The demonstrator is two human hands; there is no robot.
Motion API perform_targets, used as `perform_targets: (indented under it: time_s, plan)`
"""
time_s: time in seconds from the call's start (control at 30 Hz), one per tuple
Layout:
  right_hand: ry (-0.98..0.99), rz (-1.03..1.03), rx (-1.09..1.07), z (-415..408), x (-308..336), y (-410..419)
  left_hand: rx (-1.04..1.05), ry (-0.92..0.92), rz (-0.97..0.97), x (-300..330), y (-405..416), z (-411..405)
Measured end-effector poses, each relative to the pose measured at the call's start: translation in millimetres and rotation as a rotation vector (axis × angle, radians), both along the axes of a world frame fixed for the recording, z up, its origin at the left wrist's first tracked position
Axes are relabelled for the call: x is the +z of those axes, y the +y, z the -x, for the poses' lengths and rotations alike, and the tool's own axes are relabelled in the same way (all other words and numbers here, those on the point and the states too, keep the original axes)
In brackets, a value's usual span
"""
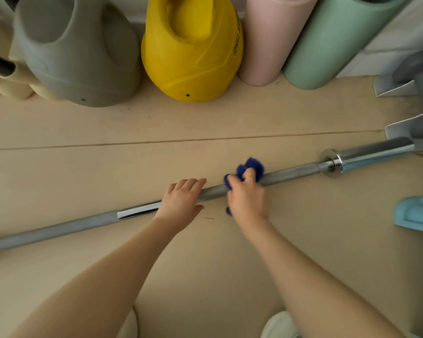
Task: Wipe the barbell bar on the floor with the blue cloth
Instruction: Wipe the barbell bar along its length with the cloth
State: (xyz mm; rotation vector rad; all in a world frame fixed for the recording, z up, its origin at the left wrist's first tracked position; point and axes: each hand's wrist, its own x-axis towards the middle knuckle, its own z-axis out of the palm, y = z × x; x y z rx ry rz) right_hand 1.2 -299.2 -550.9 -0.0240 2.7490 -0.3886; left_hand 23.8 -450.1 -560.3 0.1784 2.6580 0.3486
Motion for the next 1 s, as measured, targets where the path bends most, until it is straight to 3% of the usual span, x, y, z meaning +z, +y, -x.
perform_targets:
  time_s: [0.23, 0.3, 0.43, 0.73, 0.83, 1.0]
  plan:
    - [0.042, 0.027, 0.232, -48.4, -5.4, -93.1, 0.115, 0.115, 0.086, 5.8, -37.6, -12.5]
    - [0.1, 0.035, 0.308, -48.9, -6.6, -83.0, 0.068, 0.156, 0.155, 5.3, -37.0, -13.4]
    - [0.132, 0.04, 0.413, -35.5, -10.0, -28.5, 0.119, 0.122, 0.096, 0.3, -34.0, -17.4]
    - [0.212, -0.12, -0.144, 20.9, -5.6, 83.2, 0.111, 0.128, 0.131, -3.6, -36.8, -14.8]
    - [0.105, -0.068, -0.429, 32.7, -8.1, 90.9, 0.123, 0.11, 0.145, -3.0, -37.5, -11.0]
    - [0.092, 0.204, -0.315, 9.7, -5.6, 26.3, 0.151, 0.109, 0.164, -6.0, -35.3, -6.6]
